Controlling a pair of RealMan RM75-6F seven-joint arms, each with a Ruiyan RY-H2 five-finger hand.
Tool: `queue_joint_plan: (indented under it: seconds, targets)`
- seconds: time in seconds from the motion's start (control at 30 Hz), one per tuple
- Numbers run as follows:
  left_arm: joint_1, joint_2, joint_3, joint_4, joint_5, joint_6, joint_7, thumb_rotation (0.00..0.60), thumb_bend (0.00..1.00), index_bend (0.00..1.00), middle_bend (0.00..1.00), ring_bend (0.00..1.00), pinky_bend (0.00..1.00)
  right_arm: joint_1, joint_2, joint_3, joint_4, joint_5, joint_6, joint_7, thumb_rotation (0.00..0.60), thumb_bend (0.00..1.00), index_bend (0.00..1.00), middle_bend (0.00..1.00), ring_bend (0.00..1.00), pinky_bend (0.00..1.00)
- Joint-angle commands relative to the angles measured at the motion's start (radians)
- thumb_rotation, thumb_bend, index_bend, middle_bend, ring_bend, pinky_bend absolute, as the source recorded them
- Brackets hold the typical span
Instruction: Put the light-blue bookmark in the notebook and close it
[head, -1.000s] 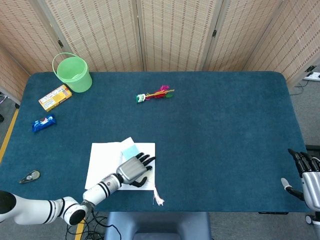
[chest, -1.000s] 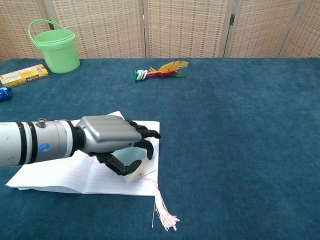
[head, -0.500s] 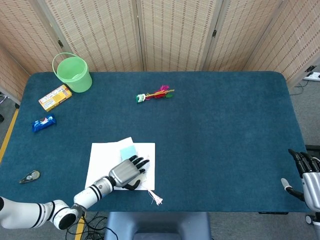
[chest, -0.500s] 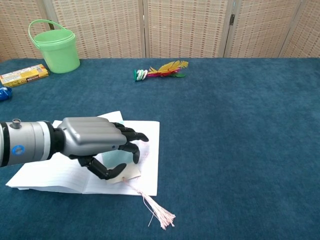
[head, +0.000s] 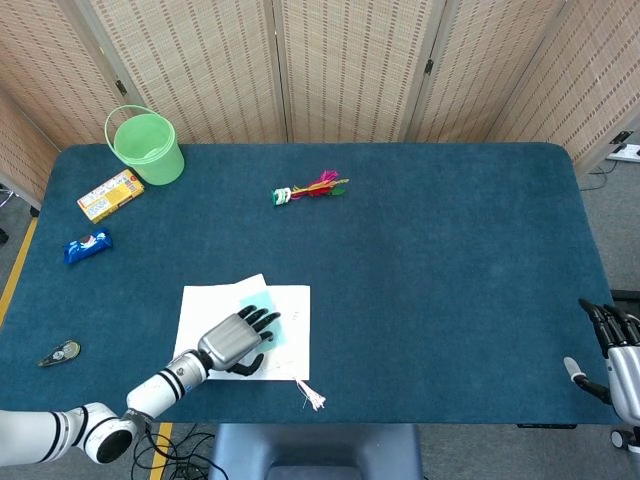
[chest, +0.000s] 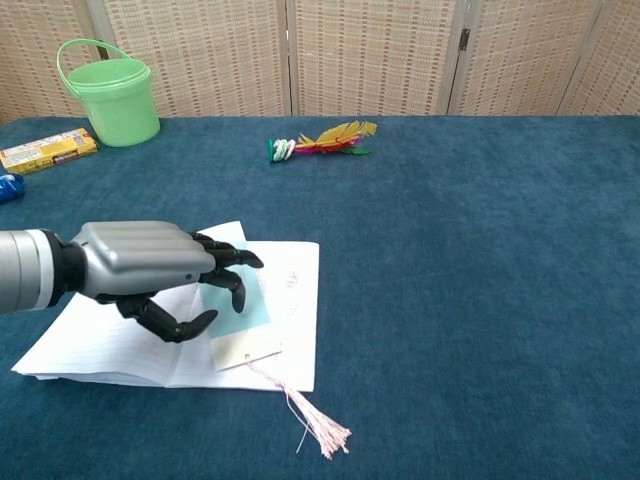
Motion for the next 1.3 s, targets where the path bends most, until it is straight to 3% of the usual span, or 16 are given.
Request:
queue_joint_plan:
  seconds: [0.03, 0.47, 1.3]
  targets:
    - [0.003, 0.004, -0.014, -0.003, 0.006, 0.002, -0.019, 0.22, 0.62, 0.29, 0.0, 0.0, 0.13, 0.0, -0.001, -0.001, 0.001, -0.001, -0.001, 0.001, 0.6, 0.19, 0.13, 0.2, 0.15, 0.24]
    - [-0.016, -0.091, -0.036, 0.042, -0.02, -0.031, 0.012, 0.221, 0.62, 0.28, 0.0, 0.0, 0.13, -0.003, -0.001, -0.001, 0.007, 0.004, -0.002, 0.007, 0.6, 0.19, 0.13, 0.2, 0.15, 0.24]
    - [-0.012, -0.116, -0.033, 0.043, -0.058, -0.022, 0.045, 0.22, 0.62, 0.28, 0.0, 0.0, 0.13, -0.002, -0.009, -0.001, 0.024, 0.004, -0.007, 0.024, 0.6, 0.19, 0.13, 0.2, 0.15, 0.24]
